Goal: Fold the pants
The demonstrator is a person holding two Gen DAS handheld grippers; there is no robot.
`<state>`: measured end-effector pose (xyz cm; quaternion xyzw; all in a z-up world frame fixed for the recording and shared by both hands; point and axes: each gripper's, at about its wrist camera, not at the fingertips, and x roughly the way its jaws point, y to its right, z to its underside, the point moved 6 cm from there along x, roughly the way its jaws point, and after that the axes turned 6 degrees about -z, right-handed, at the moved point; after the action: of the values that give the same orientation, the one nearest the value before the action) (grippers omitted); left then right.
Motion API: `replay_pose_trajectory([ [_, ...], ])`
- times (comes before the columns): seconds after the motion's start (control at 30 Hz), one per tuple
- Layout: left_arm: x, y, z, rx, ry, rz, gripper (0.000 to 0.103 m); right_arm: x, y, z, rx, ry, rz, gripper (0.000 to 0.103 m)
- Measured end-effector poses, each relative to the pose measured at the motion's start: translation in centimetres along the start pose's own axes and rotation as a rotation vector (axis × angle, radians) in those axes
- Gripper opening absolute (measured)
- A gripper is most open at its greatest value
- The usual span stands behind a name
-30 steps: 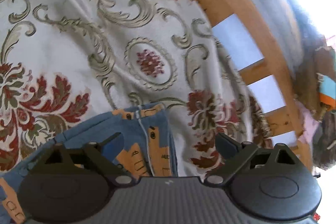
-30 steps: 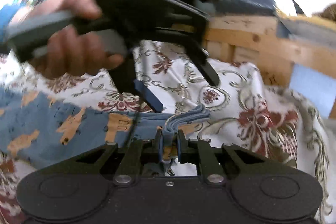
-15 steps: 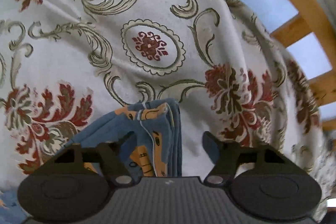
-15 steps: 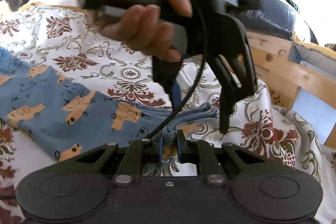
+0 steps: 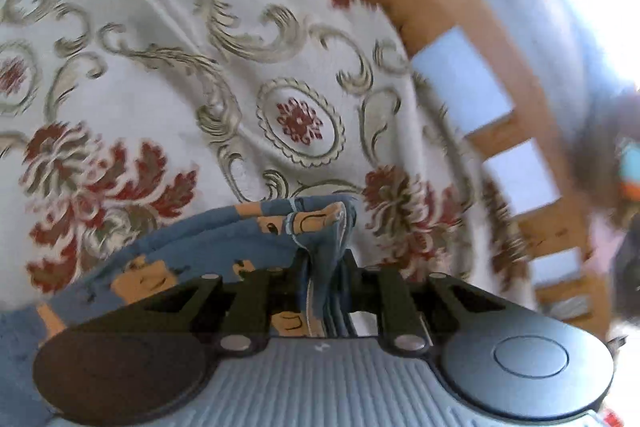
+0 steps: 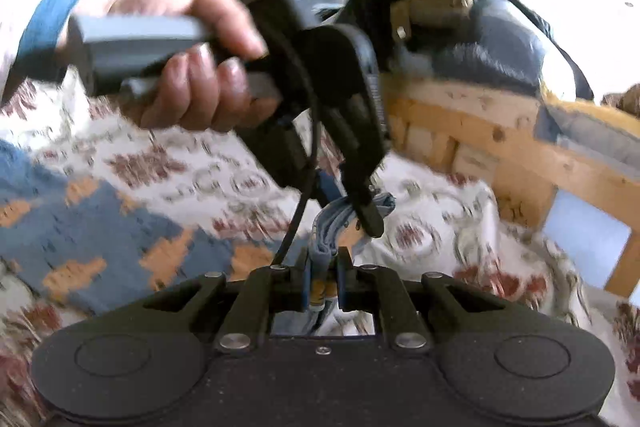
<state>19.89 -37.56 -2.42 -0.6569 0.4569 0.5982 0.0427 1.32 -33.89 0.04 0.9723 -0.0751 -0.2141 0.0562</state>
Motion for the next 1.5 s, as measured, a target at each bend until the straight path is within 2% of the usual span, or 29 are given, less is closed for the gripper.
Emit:
replay_pose_trajectory([
  [0.13,-4.2,-3.0,0.9,-0.084,0.064,0.105,0.017,-0.9,-2.6,-2.6,-0.049,0.067,-0.061,0.013],
  [0.2,-6.1,-4.8,1.7,-0.110,0.100,0.126,0.017,-0.9,-4.3,-3.5,-0.082,0.086,-0.104,0.013],
  [0.3,-8.7,-7.9,3.5,-0.133,0.150,0.113,0.017,-0.5,-7.3,-4.2,-0.127,0.093,-0.205,0.013],
  [0.43,-11.2,-12.8,6.6,-0.166,0.208,0.051,0.017,0.4,-11.7,-4.3,-0.181,0.051,-0.346,0.013],
  [0.63,-11.1,-20.5,11.3,-0.301,0.268,0.003,0.017,2.7,-18.0,-2.8,-0.269,-0.026,-0.485,0.013],
  [0.7,-10.4,-22.9,12.5,-0.353,0.286,-0.017,0.017,3.7,-19.5,-1.9,-0.291,-0.061,-0.505,0.013],
  [0.8,-9.8,-25.0,13.3,-0.386,0.298,-0.005,0.019,4.5,-20.8,-1.1,-0.303,-0.100,-0.511,0.013],
  [0.83,-9.6,-25.3,13.4,-0.381,0.304,-0.008,0.022,4.7,-21.1,-0.9,-0.300,-0.109,-0.512,0.013],
  [0.93,-9.3,-25.8,13.6,-0.356,0.300,-0.008,0.042,5.3,-21.4,-0.5,-0.298,-0.135,-0.514,0.013],
  [1.03,-9.2,-26.3,13.8,-0.389,0.306,0.045,0.045,5.5,-21.4,-0.2,-0.288,-0.149,-0.517,0.015],
  [1.1,-9.0,-26.8,14.0,-0.410,0.305,0.060,0.042,5.7,-21.4,0.0,-0.284,-0.154,-0.520,0.015],
  [1.17,-8.7,-27.1,14.1,-0.423,0.294,0.047,0.028,5.8,-21.3,0.1,-0.278,-0.157,-0.524,0.016],
  [1.27,-8.6,-27.2,14.2,-0.430,0.288,0.011,0.019,5.9,-21.2,0.1,-0.265,-0.160,-0.528,0.016],
  [1.5,-9.9,-25.9,13.9,-0.385,0.320,-0.028,0.015,5.5,-21.2,-0.4,-0.254,-0.140,-0.535,0.016],
])
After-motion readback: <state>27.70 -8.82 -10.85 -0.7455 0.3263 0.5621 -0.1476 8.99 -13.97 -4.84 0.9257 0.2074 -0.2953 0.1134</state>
